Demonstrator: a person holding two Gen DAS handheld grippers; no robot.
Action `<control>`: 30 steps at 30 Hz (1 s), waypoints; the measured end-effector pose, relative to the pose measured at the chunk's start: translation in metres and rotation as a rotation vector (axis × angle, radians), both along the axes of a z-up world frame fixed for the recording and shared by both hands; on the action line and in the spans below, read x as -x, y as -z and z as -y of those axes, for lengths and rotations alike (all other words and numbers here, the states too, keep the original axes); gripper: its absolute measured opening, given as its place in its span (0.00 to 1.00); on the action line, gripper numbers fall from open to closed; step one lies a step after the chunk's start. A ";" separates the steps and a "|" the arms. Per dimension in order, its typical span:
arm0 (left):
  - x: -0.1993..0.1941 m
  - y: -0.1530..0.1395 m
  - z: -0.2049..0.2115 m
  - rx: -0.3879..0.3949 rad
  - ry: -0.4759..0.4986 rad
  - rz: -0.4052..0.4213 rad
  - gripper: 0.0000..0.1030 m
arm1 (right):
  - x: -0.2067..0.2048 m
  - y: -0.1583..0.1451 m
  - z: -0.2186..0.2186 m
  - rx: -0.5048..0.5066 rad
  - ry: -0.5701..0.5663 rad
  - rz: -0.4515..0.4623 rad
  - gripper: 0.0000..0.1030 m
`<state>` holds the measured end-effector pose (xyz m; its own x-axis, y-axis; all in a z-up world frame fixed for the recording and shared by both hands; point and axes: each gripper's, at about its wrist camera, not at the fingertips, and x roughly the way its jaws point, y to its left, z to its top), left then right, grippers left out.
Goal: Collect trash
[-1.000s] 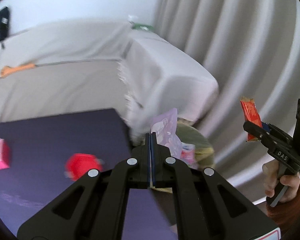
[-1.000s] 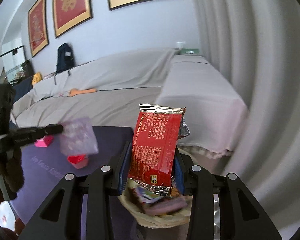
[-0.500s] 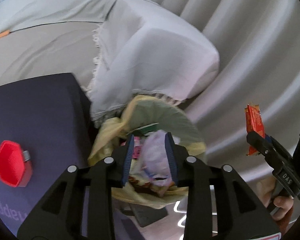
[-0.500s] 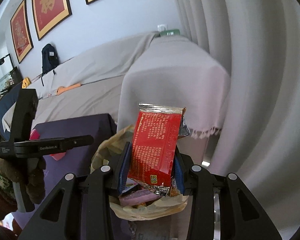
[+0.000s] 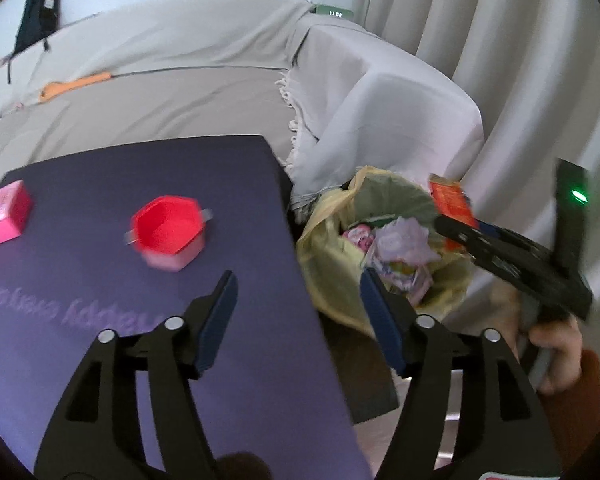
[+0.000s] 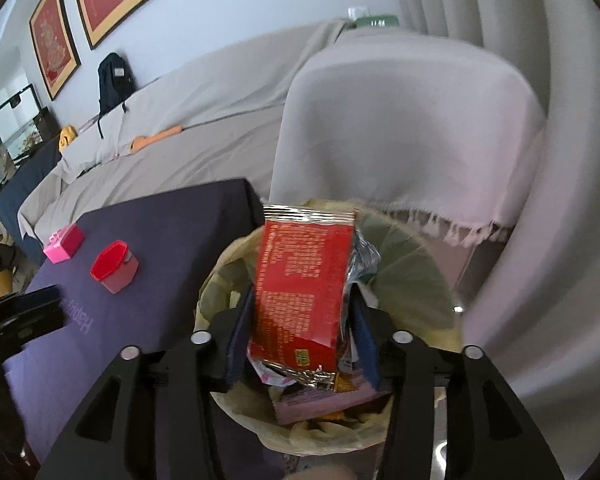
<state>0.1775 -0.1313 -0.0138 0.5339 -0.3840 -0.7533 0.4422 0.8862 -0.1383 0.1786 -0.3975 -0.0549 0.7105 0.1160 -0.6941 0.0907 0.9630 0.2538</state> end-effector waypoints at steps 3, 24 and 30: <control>0.023 -0.010 -0.019 -0.012 -0.040 0.053 0.63 | -0.001 0.009 -0.003 -0.007 0.016 -0.007 0.57; 0.163 -0.032 -0.101 -0.077 -0.223 0.232 0.63 | 0.153 -0.042 -0.098 -0.008 -0.083 0.094 0.62; 0.183 -0.046 -0.105 -0.079 -0.233 0.309 0.63 | 0.206 -0.049 -0.131 -0.004 -0.118 0.143 0.62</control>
<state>-0.0051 -0.0263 0.0324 0.8063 -0.1726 -0.5658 0.2378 0.9704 0.0428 -0.0276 -0.2661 -0.0063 0.7830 0.2069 -0.5866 -0.0600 0.9638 0.2598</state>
